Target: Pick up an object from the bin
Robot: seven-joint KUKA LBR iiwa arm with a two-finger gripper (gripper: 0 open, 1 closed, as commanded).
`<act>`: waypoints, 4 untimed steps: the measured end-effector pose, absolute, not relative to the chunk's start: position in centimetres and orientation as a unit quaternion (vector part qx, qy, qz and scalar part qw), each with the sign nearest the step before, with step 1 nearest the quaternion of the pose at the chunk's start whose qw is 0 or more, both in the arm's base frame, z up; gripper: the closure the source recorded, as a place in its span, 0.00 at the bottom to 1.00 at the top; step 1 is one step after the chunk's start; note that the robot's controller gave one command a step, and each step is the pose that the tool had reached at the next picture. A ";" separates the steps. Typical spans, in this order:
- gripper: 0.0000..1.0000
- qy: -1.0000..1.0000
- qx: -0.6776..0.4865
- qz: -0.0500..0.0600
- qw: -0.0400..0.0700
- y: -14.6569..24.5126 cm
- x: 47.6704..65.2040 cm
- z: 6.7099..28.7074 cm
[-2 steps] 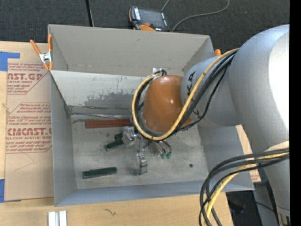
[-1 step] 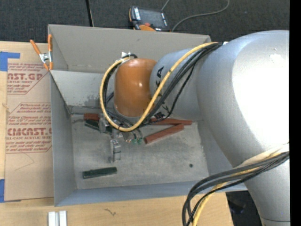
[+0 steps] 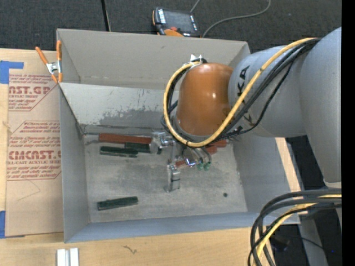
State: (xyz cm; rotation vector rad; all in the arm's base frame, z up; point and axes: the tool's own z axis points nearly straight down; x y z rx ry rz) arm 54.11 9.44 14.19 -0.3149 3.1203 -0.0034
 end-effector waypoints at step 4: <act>0.00 0.974 -0.226 0.001 0.008 19.4 48.3 7.2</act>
Offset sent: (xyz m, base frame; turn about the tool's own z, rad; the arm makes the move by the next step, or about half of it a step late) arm -0.0476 0.0508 -0.0719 -0.0852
